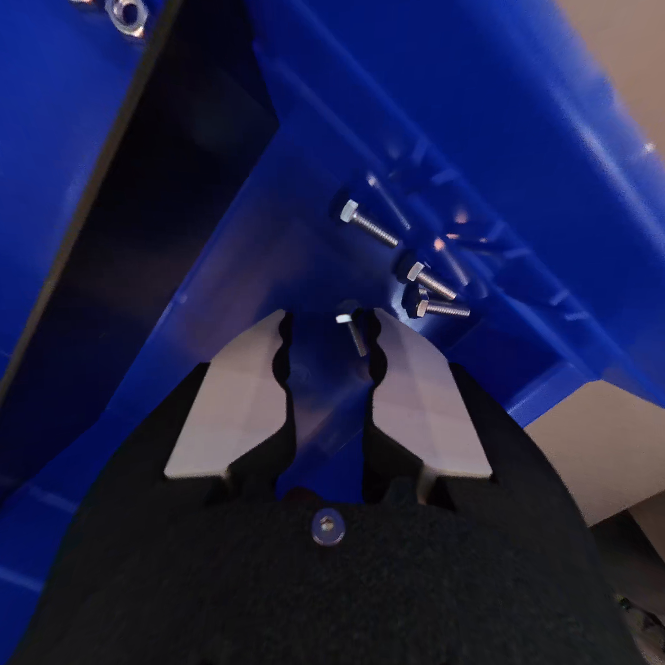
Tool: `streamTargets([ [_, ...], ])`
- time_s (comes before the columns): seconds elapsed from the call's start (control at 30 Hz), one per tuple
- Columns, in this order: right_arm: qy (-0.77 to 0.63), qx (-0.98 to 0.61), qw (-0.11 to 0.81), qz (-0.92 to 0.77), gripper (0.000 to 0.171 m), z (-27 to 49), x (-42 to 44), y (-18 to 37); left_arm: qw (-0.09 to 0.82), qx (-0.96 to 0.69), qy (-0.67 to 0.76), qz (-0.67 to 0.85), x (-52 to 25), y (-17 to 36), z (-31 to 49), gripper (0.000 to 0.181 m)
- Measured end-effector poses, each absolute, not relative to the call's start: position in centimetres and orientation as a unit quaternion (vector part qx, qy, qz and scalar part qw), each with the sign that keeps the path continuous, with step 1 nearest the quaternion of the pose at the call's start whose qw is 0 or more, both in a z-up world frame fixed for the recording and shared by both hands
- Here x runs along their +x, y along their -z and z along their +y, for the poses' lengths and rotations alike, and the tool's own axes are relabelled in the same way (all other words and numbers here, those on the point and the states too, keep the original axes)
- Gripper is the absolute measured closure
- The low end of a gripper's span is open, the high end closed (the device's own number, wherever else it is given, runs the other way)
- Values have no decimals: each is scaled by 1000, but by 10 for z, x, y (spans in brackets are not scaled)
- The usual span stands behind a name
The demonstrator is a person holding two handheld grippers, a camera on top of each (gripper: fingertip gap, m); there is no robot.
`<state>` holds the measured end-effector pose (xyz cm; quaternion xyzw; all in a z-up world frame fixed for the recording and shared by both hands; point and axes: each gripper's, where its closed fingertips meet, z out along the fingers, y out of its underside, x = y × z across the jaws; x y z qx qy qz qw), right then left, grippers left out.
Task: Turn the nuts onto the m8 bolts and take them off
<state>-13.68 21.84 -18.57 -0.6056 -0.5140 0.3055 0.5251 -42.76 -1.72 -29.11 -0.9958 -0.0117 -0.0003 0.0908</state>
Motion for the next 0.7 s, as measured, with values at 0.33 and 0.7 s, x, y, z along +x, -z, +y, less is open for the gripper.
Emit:
streamTargets([
  [0.33, -305, -605, 525, -515, 140, 218, -137, 184, 98, -994, -23, 39, -427, 290, -17, 166],
  [0.7, -314, -599, 520, -521, 142, 215, -134, 182, 366, -924, -99, 50, -389, 172, 2, 166],
])
